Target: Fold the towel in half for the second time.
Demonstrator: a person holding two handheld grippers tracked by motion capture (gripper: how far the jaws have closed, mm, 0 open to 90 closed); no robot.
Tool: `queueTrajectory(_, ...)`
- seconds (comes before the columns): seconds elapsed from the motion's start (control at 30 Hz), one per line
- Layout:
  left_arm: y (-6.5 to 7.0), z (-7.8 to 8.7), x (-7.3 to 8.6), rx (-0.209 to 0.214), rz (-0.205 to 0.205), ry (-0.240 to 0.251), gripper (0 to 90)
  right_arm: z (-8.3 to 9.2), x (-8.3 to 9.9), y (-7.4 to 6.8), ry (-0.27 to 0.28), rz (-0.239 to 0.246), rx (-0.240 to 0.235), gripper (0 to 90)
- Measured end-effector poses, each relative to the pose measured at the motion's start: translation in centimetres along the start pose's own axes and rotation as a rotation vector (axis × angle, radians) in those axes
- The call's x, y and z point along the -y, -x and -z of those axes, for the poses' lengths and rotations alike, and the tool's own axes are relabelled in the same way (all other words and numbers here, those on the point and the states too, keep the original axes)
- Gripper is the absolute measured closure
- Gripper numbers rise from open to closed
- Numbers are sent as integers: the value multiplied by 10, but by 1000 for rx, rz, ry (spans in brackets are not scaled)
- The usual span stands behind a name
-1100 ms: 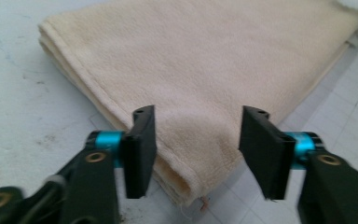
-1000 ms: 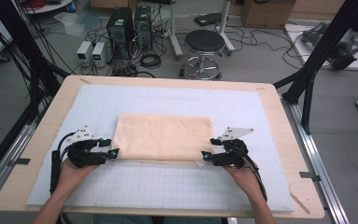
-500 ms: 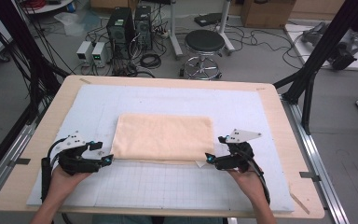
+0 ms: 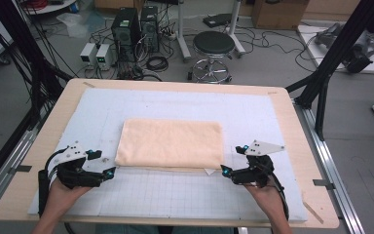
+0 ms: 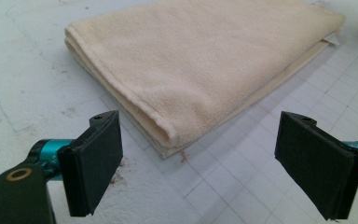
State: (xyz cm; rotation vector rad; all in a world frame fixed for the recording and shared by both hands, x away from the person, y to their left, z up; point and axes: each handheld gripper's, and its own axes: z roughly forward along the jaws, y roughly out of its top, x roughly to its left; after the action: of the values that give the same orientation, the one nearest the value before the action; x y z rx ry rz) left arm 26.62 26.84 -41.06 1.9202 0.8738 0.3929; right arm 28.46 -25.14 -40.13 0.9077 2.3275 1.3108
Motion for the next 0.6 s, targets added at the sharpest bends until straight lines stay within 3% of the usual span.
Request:
queueTrajectory(0.47, 10, 9, 5, -9, -26, -13, 94, 17, 11, -2, -1, -7, 26, 118)
queueTrajectory(0.6, 10, 11, 7, -6, -16, -13, 89, 21, 14, -2, 2, -22, 30, 118)
